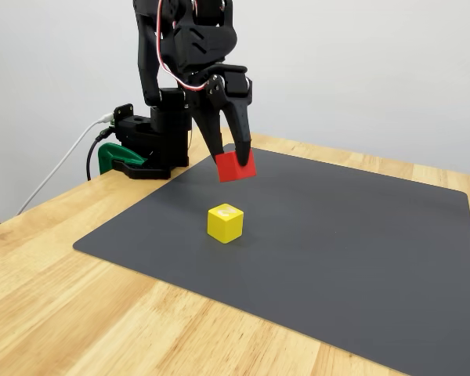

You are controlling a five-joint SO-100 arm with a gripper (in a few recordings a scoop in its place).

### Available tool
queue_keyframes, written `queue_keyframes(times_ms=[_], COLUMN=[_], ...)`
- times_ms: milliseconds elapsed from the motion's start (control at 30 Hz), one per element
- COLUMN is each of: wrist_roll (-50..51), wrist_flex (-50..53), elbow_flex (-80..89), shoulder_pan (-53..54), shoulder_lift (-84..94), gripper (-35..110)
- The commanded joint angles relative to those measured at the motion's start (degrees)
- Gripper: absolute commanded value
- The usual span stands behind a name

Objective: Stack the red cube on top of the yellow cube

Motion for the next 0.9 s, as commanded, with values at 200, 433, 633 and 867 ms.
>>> queue_keyframes(times_ms=[200,433,633,867], wrist_roll=[-0.1,1.1,1.7,1.9], wrist_flex=[-4.6,-4.0,-2.6,-1.8], elbow_flex=[0.0,-0.7,-0.4,0.4], shoulder_pan=[4.7,3.3,1.6,1.0], shoulder_lift=[-3.1,-5.4,-6.3,-6.9], gripper=[0,0,0,0])
